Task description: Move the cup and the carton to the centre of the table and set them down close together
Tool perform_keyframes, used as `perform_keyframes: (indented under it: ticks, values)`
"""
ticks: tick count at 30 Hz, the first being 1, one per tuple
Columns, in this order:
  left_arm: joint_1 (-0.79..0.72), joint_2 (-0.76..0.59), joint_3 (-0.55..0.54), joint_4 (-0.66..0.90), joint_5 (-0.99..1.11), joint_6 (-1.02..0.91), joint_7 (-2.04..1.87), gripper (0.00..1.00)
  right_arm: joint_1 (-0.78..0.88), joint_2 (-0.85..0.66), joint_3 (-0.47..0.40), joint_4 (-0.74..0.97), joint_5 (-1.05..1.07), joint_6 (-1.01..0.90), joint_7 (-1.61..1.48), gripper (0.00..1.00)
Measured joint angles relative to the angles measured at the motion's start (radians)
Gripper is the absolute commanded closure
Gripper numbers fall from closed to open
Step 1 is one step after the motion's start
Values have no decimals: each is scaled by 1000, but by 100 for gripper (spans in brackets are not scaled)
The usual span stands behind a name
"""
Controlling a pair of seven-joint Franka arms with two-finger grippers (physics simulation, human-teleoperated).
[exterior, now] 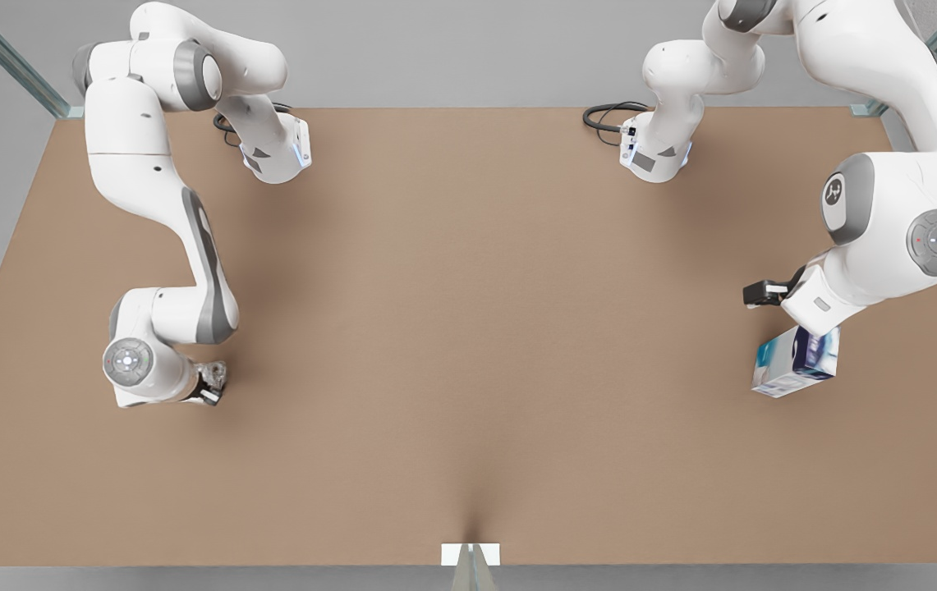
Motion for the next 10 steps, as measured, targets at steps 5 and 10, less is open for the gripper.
perform_keyframes:
  ticks: [5,10]
  values:
    - [-1,-112,-4,-37,-4,3,-55,0,-26,-12,8,51,3,-106,-100,0]
    - [-1,-134,-4,-5,-25,-44,-54,0,-181,-240,-2,100,127,-318,-608,0]
